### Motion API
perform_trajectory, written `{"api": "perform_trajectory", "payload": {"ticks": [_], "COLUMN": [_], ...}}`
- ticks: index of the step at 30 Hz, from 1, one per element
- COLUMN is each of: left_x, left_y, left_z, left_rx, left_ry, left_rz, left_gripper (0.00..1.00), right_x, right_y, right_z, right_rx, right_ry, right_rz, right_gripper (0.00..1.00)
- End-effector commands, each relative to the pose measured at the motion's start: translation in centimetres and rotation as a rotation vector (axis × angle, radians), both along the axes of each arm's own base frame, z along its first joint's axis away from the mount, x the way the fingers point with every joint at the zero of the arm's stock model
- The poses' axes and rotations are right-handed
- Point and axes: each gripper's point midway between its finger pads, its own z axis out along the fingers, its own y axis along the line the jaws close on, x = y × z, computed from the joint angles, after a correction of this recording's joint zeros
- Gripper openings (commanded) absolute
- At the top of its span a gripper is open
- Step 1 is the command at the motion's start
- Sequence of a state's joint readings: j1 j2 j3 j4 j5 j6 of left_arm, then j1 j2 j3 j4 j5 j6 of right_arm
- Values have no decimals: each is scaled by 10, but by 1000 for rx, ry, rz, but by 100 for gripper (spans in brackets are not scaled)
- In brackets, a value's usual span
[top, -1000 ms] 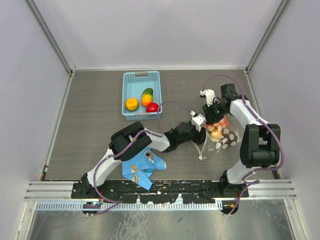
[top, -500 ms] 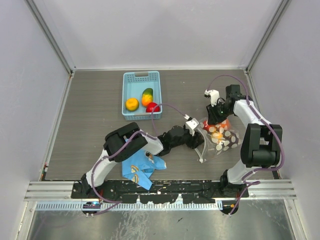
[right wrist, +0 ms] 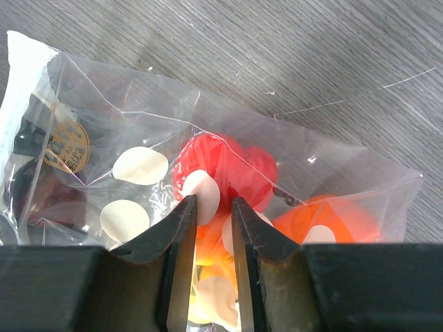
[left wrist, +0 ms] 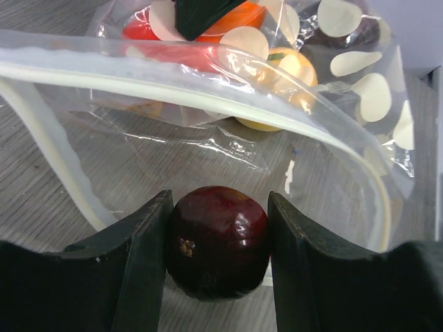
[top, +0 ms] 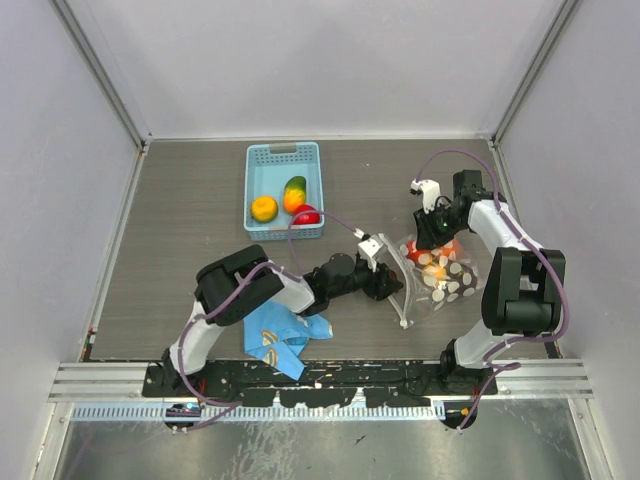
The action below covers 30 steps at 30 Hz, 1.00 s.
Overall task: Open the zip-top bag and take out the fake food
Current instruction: Pick up the fake fruit from the zipper food storage bag, then place the fake fruit in the bin.
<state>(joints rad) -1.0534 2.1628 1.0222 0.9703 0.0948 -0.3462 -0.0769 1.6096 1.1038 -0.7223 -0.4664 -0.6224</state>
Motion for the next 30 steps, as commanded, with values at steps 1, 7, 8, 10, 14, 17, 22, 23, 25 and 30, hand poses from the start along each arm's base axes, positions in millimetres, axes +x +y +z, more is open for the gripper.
{"api": "perform_trajectory", "payload": {"ticks": [1,7,8,10,14,17,22,23,25,30], "left_x": [-2,-13,-15,-18,-25,-29,-30,-29,-26,-19], "left_y": [0,12,14,20,35,47,63,67,76,98], "left_z": [62,73,75,80,83,82,84,88,88,94], "left_rx": [-158,-184,-185,-183,-166,-155,-113,-111,-99,-76], "left_ry": [-29,-12,-9,-4,15,39,112,127,162,214], "left_rz": [-9,-26,-26,-26,-13,4,26,34,47,72], "left_gripper": [15,15,15,15,15,15,16,16,16,16], "right_x": [-29,-29,-28,-28,-28,-28,-28,-28,-28,-28], "right_y": [-13,-14,-13,-14,-14,-14,-14,-14,-15,-14], "right_z": [-23,-22,-22,-21,-21,-22,-22,-22,-22,-22], "right_rx": [-63,-62,-61,-61,-60,-60,-62,-62,-62,-61], "right_ry": [123,119,117,115,115,117,116,116,116,117], "right_rz": [-22,-24,-23,-25,-25,-25,-26,-27,-28,-28], "right_gripper": [32,32,33,33,33,33,33,32,33,33]}}
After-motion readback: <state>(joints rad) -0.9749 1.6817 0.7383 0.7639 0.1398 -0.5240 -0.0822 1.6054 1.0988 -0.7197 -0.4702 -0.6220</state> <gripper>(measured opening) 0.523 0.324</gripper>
